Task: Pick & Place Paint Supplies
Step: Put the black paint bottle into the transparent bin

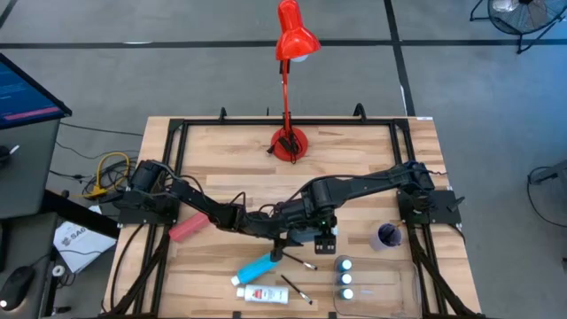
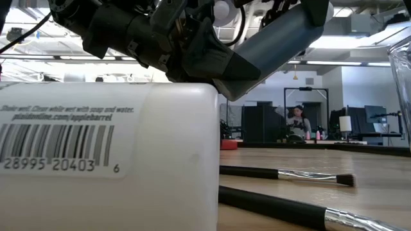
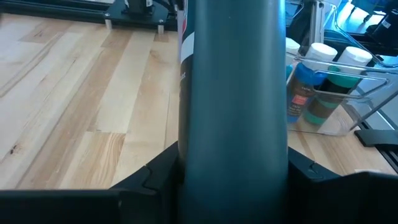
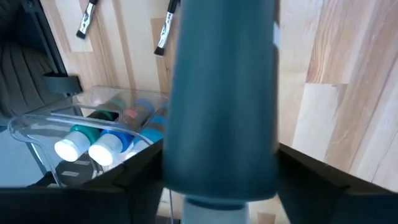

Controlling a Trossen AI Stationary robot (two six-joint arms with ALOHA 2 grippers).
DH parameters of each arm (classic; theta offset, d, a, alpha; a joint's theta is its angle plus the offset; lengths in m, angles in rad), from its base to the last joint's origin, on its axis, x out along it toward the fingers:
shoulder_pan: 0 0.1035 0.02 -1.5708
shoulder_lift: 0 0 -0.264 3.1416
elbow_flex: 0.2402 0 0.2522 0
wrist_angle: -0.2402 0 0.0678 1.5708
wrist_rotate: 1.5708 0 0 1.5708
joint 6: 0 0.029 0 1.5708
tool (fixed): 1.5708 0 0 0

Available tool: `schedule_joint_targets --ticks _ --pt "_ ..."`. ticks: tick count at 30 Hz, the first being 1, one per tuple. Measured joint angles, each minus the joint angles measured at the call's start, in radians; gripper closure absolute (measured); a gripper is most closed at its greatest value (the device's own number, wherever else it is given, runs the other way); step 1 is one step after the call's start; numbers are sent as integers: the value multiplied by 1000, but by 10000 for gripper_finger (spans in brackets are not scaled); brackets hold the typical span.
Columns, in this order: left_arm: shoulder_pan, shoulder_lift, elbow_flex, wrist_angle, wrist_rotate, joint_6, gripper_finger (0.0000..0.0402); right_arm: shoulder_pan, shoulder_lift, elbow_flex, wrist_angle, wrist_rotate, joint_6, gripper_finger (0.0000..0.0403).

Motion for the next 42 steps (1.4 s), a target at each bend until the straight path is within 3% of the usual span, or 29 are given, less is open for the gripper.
schedule_joint_targets --ticks 4,11,24,36,42 --pt "0 0 0 -1 0 -2 248 0 0 0 -1 -2 -1 199" --pt "2 0 0 -1 5 -2 244 0 0 0 -1 -7 -1 199" --pt "-2 -3 -15 -90 -15 -13 169 13 -6 -2 -11 -40 56 199" --pt "-33 -61 -138 -97 -53 -105 176 44 -10 -2 -5 -86 114 199" --pt "-48 -66 -184 -94 -98 -149 174 53 -79 -20 2 -90 170 199"
